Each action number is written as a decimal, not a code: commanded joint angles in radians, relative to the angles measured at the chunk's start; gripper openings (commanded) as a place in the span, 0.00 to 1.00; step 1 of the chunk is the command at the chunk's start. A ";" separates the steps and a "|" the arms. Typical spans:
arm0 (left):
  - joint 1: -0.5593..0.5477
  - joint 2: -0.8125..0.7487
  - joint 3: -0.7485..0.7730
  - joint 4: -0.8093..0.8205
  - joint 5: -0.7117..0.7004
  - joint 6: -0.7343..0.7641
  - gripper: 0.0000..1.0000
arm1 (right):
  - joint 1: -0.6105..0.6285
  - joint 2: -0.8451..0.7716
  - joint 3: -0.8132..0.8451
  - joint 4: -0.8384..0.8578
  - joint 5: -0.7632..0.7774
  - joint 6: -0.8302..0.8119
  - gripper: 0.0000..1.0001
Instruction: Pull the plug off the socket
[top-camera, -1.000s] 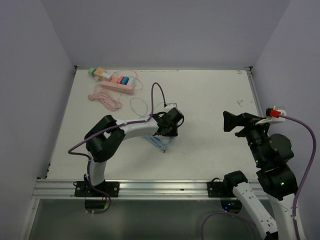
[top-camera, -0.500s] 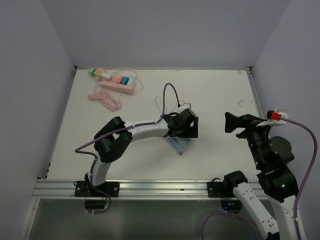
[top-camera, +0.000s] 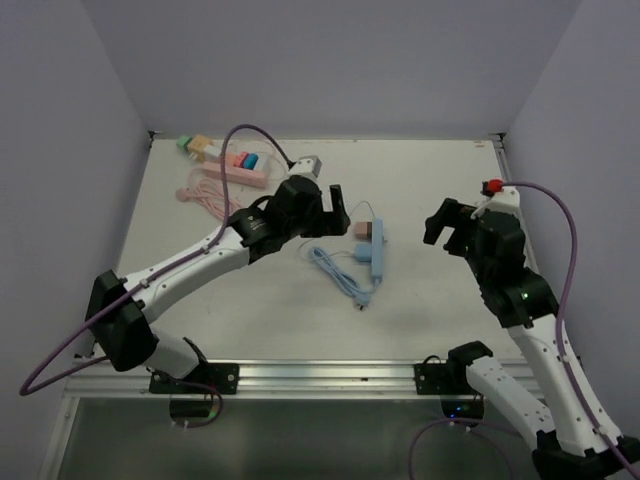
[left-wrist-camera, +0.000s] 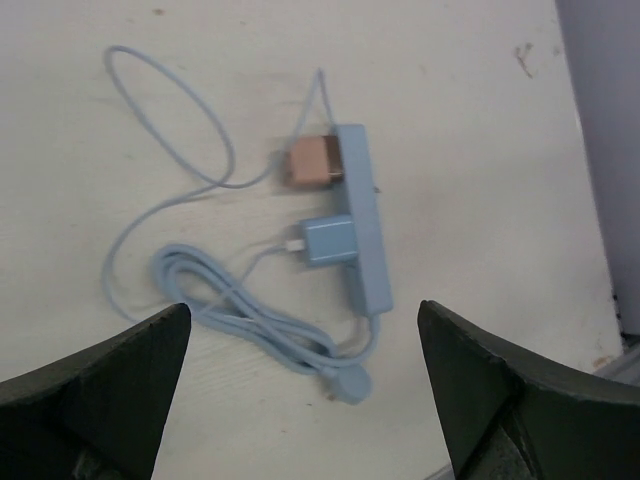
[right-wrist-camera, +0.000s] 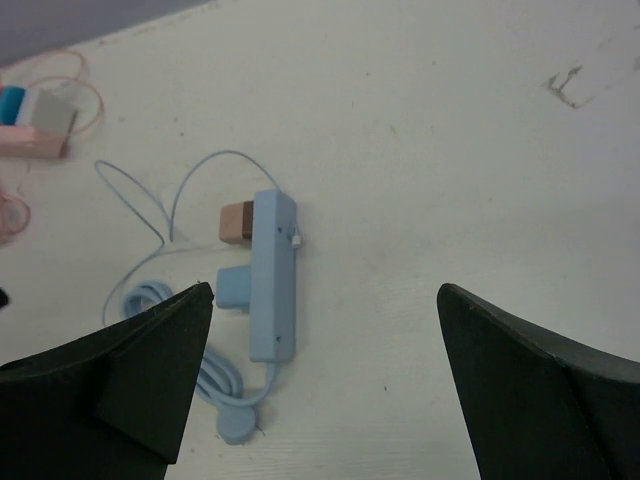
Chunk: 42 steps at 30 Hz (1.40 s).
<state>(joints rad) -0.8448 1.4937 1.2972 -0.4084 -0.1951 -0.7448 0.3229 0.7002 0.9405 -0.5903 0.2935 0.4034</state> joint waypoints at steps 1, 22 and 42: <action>0.101 -0.114 -0.126 -0.070 -0.032 0.116 0.99 | 0.005 0.106 -0.041 0.001 -0.053 0.054 0.99; 0.125 -0.862 -0.578 -0.113 -0.406 0.289 0.99 | 0.356 0.775 -0.098 0.325 0.128 0.156 0.85; 0.135 -0.819 -0.605 -0.073 -0.265 0.357 0.99 | 0.366 0.837 -0.187 0.417 0.145 0.092 0.39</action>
<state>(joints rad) -0.7174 0.6788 0.7059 -0.5373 -0.5026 -0.4309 0.6899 1.5723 0.7784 -0.2165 0.4038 0.5179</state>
